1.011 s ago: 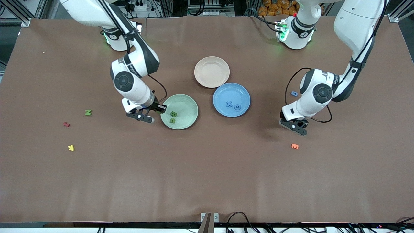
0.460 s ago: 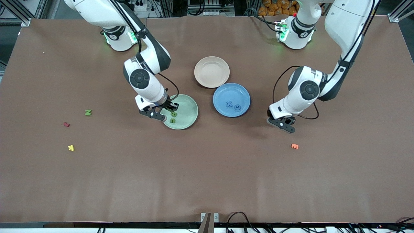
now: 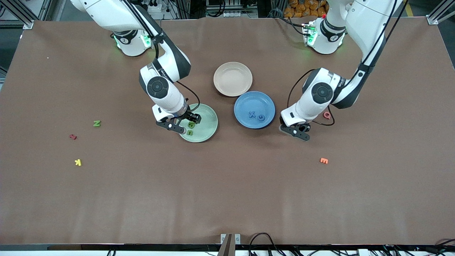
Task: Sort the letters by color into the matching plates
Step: 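Open both grippers to drop the letters onto the matching plates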
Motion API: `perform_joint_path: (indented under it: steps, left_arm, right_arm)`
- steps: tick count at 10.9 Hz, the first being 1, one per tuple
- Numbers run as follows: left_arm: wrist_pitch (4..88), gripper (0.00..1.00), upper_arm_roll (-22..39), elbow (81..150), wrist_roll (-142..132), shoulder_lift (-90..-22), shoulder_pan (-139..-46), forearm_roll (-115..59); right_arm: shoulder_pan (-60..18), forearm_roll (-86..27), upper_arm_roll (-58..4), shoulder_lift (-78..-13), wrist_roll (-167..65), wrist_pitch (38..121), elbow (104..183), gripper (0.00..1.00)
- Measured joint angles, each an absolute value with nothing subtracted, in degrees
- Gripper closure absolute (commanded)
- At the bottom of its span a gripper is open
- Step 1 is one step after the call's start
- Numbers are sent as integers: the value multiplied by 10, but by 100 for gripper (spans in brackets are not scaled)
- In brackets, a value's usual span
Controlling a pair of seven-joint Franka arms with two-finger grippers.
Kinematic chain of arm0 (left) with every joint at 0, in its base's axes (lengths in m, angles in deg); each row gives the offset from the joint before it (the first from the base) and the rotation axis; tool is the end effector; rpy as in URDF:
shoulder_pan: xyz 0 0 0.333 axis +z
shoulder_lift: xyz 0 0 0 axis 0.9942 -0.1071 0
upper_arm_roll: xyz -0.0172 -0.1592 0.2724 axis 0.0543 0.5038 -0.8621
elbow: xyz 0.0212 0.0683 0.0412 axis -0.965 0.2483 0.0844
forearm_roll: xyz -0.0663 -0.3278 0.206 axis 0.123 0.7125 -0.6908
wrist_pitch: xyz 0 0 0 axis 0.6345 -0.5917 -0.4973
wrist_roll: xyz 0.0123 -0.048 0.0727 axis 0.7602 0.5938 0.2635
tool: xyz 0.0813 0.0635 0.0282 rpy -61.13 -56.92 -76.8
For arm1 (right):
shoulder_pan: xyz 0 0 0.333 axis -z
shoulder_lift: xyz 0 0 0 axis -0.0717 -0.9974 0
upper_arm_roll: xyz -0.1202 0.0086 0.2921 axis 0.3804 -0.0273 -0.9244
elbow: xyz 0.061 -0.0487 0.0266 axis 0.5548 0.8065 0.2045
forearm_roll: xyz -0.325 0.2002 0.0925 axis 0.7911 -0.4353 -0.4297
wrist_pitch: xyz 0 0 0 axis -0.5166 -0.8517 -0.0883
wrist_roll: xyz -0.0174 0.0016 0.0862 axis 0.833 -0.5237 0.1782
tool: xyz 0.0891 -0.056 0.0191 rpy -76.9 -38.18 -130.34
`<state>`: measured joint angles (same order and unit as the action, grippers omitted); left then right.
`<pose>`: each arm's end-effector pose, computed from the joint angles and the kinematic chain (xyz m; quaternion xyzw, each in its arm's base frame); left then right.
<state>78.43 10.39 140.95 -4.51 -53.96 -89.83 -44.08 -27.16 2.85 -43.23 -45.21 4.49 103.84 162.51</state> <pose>0.5061 -0.2506 0.2134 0.9762 -0.2133 0.0089 0.0380 0.4936 0.3290 0.2441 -0.9815 0.1812 0.0454 0.0430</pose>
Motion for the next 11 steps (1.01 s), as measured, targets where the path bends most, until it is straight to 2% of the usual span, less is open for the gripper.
perform_joint_path:
  steps: [5,11]
  left_arm:
    - [783,100,107,1403,-167,-537,-982,-441]
    - [778,100,113,1403,-286,-538,-1044,-440]
  right_arm:
    - [-262,29,-420,-451,16,1038,1621,0]
    - [-155,30,-404,-424,-186,986,1637,0]
